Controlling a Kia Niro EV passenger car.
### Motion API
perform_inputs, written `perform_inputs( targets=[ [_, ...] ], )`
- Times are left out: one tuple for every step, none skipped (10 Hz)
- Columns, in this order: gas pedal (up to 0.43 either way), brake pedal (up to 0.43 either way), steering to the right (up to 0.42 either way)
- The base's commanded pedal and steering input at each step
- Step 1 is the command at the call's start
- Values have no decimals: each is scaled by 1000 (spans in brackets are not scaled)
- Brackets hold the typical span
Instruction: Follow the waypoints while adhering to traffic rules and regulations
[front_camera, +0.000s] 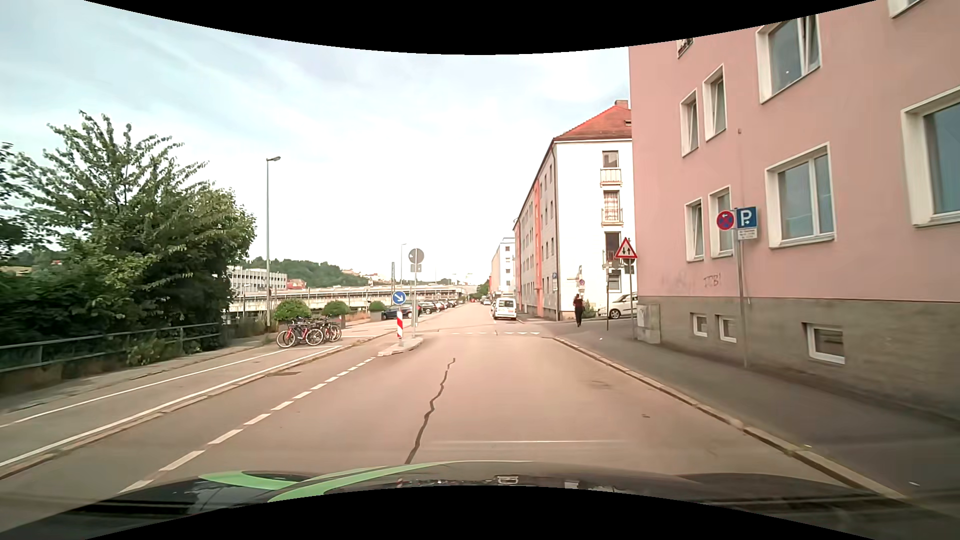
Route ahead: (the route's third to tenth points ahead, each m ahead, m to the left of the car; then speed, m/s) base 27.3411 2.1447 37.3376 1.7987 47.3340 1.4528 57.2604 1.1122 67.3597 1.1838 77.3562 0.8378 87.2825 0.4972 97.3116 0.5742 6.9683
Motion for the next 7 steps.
perform_inputs(
  targets=[
    [0, 152, -5],
    [0, 159, -4],
    [0, 171, -4],
    [0, 183, -3],
    [0, 189, -4],
    [0, 189, -4],
    [0, 195, -4]
  ],
)
